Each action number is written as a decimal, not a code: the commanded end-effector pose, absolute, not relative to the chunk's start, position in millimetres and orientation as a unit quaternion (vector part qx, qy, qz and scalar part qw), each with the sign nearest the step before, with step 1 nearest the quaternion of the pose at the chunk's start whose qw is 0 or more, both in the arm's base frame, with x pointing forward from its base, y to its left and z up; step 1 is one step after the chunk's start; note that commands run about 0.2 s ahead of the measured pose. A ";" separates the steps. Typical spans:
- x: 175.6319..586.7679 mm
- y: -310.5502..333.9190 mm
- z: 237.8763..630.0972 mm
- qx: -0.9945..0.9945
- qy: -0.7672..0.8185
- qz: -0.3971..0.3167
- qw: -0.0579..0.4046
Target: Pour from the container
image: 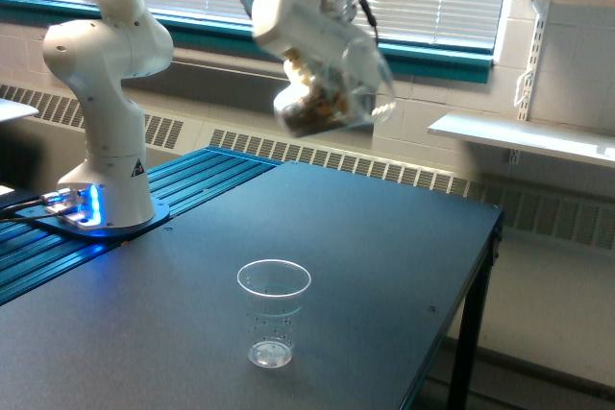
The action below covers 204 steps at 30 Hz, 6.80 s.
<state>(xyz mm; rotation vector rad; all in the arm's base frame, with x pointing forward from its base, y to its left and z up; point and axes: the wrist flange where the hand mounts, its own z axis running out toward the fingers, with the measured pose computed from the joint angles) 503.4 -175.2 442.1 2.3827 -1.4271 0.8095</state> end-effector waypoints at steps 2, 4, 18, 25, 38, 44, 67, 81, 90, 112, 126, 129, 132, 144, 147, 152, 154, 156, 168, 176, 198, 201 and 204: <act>481.7 -191.0 427.5 0.794 -0.534 0.260 0.129; 476.0 -194.0 421.6 0.791 -0.541 0.253 0.133; 447.2 -209.7 383.1 0.776 -0.575 0.203 0.162; 438.6 -211.0 367.8 0.773 -0.583 0.183 0.170; 428.5 -200.7 339.6 0.779 -0.582 0.142 0.183; 423.5 -199.5 329.1 0.777 -0.587 0.124 0.191; 426.1 -193.1 300.8 0.779 -0.584 0.084 0.214; 432.5 -183.5 288.3 0.787 -0.569 0.066 0.230; 436.3 -181.1 281.3 0.789 -0.563 0.058 0.239; 444.7 -170.0 270.6 0.799 -0.547 0.046 0.245; 446.8 -165.9 268.0 0.803 -0.539 0.041 0.250; 447.2 -165.9 267.4 0.803 -0.539 0.039 0.251; 448.1 -165.7 267.0 0.803 -0.539 0.037 0.252; 450.9 -167.6 267.2 0.801 -0.540 0.031 0.255; 452.5 -167.7 267.6 0.802 -0.538 0.028 0.256; 455.0 -169.1 267.8 0.802 -0.538 0.023 0.259; 455.9 -169.6 267.5 0.802 -0.538 0.022 0.260; 456.9 -169.8 266.9 0.802 -0.537 0.022 0.260; 460.4 -169.2 265.0 0.805 -0.531 0.013 0.262; 461.1 -168.3 263.9 0.807 -0.529 0.011 0.262; 461.7 -169.4 265.2 0.806 -0.530 0.011 0.262; 461.4 -169.2 265.3 0.807 -0.530 0.011 0.261; 461.1 -169.2 265.4 0.806 -0.530 0.010 0.261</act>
